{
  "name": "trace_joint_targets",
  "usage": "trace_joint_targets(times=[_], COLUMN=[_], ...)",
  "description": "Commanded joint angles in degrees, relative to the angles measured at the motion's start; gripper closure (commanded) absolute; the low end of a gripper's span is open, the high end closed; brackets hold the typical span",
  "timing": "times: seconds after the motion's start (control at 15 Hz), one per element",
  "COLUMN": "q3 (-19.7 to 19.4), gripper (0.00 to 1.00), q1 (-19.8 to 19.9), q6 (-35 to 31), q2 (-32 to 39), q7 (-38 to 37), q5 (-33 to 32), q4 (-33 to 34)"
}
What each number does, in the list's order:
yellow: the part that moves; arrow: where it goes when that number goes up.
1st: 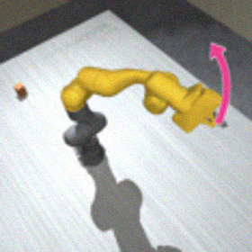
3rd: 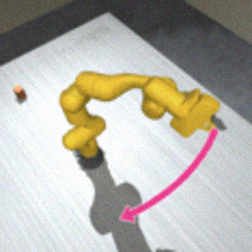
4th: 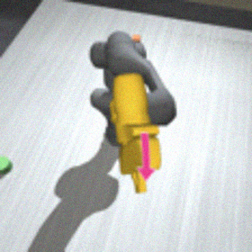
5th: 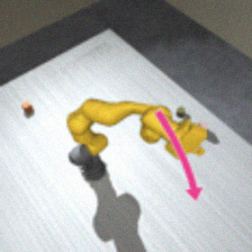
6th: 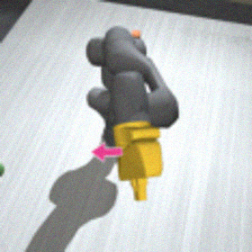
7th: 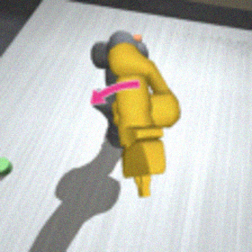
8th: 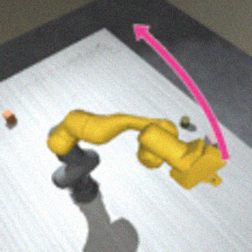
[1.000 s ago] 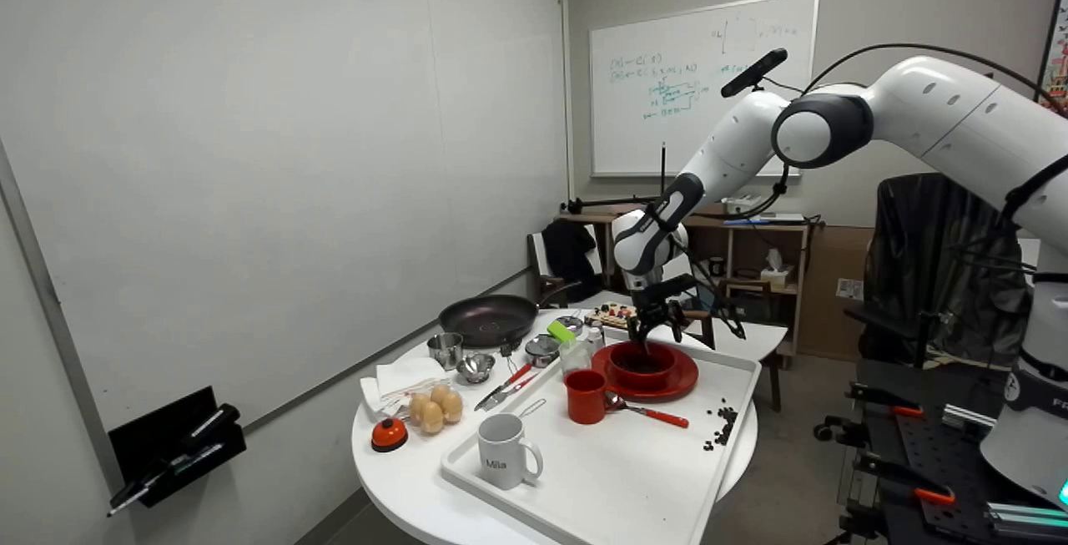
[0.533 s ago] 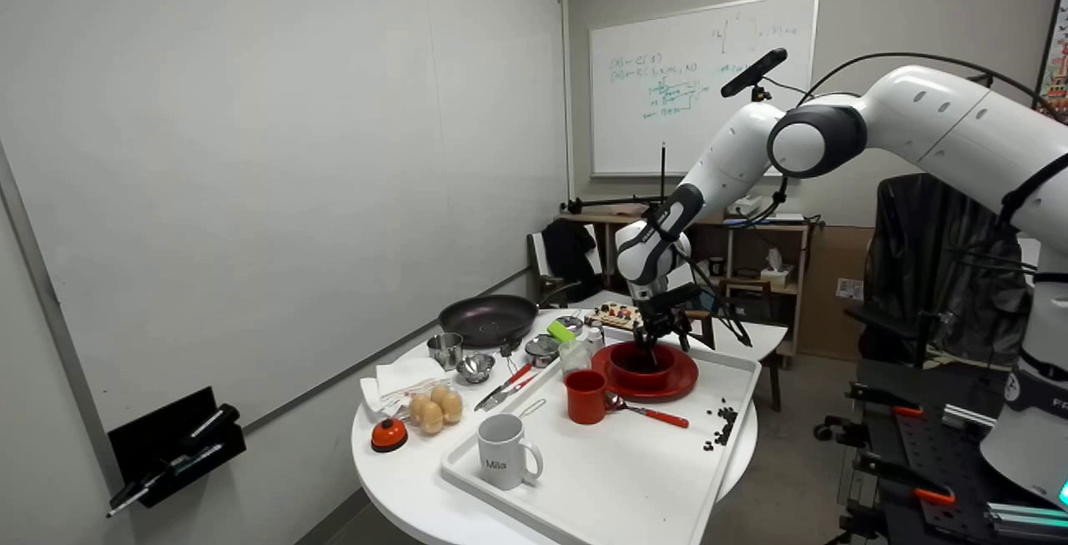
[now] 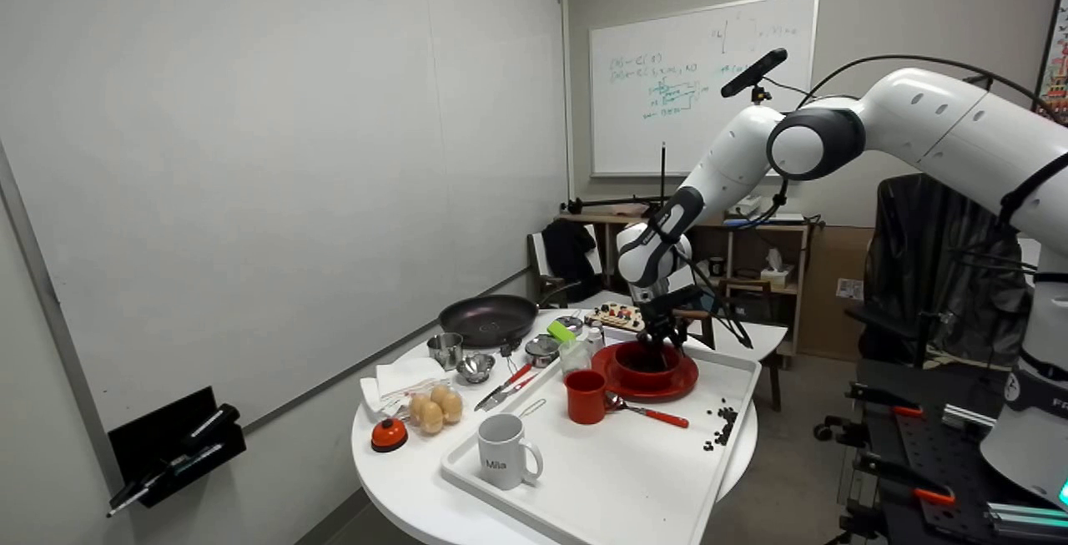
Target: Move the red bowl from the plate to the table
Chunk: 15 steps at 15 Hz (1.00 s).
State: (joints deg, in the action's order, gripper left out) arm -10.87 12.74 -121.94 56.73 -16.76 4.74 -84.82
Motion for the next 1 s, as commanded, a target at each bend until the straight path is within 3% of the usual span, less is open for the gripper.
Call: trace_joint_targets(times=[0.0, 0.13, 0.27, 0.93], q3=[0.7, 0.8, 1.1, 3.5], gripper=[0.81, 0.94, 0.96, 0.94], q1=[0.8, 1.0, 1.1, 2.1], q6=[-0.2, -0.7, -0.8, -3.7], q2=[-0.4, -0.9, -2.1, -5.5], q7=[2.1, 2.8, 3.8, 9.9], q5=[1.0, 1.2, 1.4, 2.1], q4=[0.6, 0.3, -0.2, -2.0])
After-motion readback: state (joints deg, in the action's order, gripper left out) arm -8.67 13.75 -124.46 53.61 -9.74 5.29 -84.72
